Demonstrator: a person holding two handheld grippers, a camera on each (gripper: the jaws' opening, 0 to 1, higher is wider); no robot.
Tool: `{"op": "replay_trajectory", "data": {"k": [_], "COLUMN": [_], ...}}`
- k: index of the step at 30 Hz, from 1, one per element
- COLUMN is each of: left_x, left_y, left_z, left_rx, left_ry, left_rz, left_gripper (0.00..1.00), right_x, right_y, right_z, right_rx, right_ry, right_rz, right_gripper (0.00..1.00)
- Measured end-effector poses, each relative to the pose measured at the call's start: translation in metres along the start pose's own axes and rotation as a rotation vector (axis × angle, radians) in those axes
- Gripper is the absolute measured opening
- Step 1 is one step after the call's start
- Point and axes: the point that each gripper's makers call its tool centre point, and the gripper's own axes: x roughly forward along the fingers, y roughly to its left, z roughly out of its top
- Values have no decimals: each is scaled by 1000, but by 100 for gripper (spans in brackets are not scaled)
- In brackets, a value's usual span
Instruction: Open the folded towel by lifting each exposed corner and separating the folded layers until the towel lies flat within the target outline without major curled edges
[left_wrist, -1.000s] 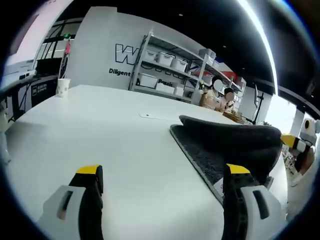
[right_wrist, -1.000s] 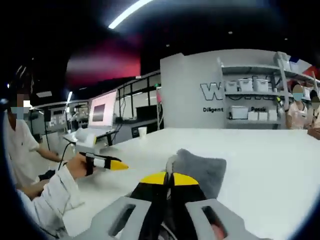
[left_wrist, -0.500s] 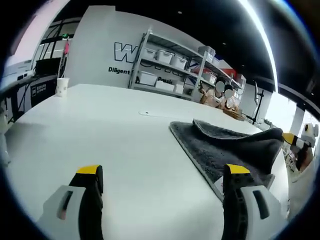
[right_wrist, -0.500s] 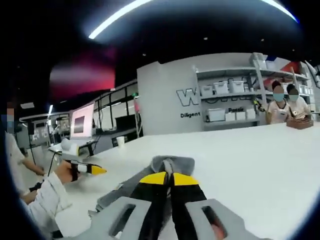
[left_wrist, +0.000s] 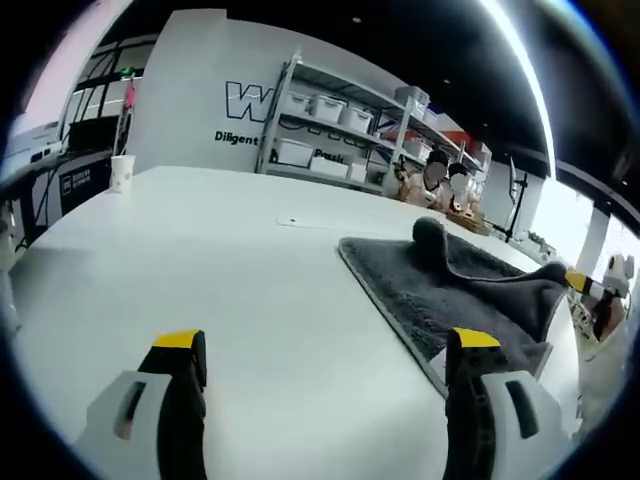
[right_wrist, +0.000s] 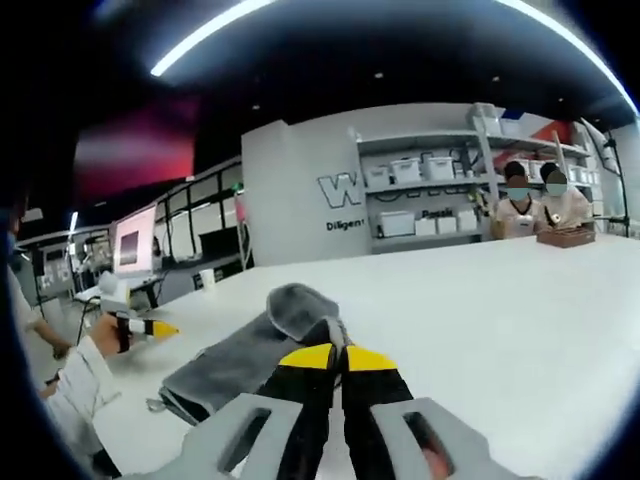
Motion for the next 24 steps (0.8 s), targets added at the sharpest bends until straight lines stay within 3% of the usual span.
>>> {"op": "replay_trajectory", "data": {"k": [14, 24], "left_x": [2, 3], "left_y": [-1, 0], "left_z": [-4, -6], "left_rx": [13, 23], "left_ry": [24, 40], "left_rz": [-2, 7], "left_gripper": [98, 98], "right_x": [-15, -24], "right_y": [-48, -77], "right_z": [-39, -85], "right_rx": [-46, -101], "right_ry": [114, 263], "right_rz": [-109, -164], "right_gripper": [0, 0]}}
